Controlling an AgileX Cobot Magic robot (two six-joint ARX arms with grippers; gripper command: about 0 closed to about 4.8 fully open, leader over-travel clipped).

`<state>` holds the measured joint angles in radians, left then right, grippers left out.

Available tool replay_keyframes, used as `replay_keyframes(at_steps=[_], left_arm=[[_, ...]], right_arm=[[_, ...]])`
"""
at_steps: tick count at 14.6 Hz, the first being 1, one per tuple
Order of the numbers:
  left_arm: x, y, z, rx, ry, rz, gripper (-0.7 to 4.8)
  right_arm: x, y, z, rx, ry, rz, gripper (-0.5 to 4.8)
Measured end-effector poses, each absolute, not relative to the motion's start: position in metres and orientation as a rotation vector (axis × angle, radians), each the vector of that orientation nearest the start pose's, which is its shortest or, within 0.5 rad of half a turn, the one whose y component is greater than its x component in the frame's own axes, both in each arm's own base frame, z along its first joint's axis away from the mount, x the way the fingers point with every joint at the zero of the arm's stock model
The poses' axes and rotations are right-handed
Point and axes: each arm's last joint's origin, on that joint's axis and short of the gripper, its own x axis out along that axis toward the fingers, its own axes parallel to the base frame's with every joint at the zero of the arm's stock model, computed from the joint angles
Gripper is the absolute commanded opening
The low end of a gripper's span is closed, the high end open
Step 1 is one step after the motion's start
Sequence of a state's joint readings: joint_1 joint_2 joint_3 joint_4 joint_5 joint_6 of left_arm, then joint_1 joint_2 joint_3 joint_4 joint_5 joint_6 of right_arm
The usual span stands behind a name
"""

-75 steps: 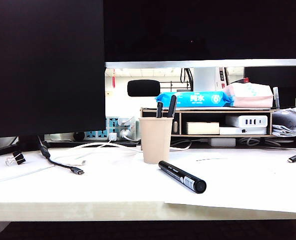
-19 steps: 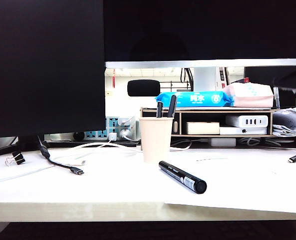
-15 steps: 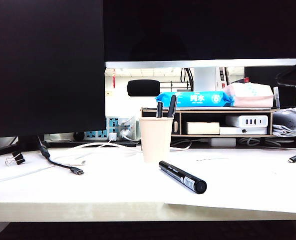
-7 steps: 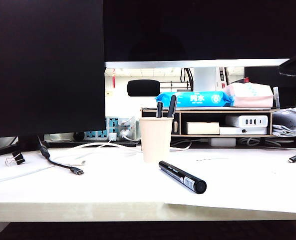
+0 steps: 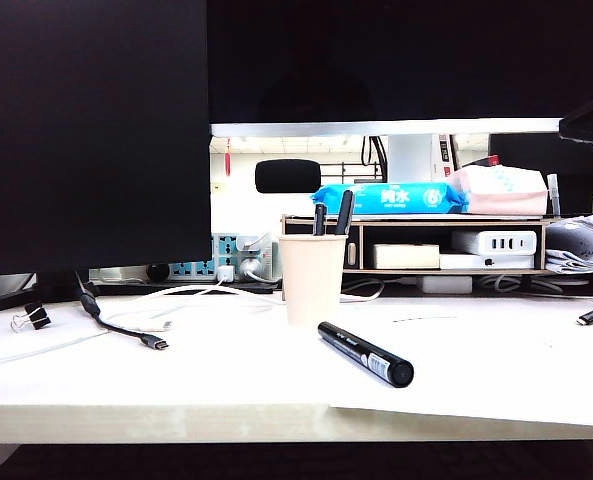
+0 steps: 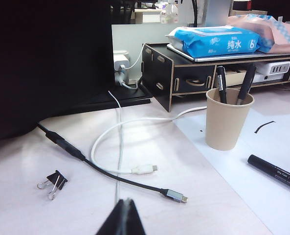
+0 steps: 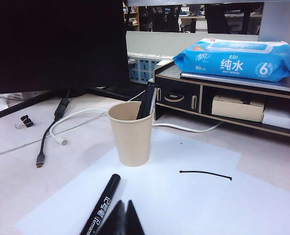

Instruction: Pick up the marker from the paper cup and put it on the table.

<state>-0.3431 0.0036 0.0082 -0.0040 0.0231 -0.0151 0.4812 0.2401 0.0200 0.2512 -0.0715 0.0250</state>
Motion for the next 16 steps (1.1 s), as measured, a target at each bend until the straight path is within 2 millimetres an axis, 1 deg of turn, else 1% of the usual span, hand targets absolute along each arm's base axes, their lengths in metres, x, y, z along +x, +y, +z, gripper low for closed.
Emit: replay_keyframes(at_steps=[7, 9, 10, 13, 16], left_arm=[[0.092, -0.032, 0.166, -0.015, 0.002, -0.352, -0.04], [0.094, -0.025, 0.166, -0.015, 0.002, -0.290, -0.04], [0.096, -0.018, 0.166, -0.015, 0.001, -0.212, -0.04], [0.097, -0.006, 0.166, -0.015, 0.000, -0.089, -0.04], [0.097, -0.006, 0.166, -0.015, 0.000, -0.087, -0.04]], right_arm=[[0.099, 0.054, 0.174, 0.030, -0.018, 0.553, -0.06], [0.099, 0.054, 0.174, 0.030, -0.019, 0.553, -0.06], [0.099, 0.054, 0.174, 0.030, -0.019, 0.553, -0.06], [0.099, 0.054, 0.174, 0.030, -0.019, 0.553, -0.06], [0.099, 0.054, 0.174, 0.030, -0.019, 0.553, -0.06]])
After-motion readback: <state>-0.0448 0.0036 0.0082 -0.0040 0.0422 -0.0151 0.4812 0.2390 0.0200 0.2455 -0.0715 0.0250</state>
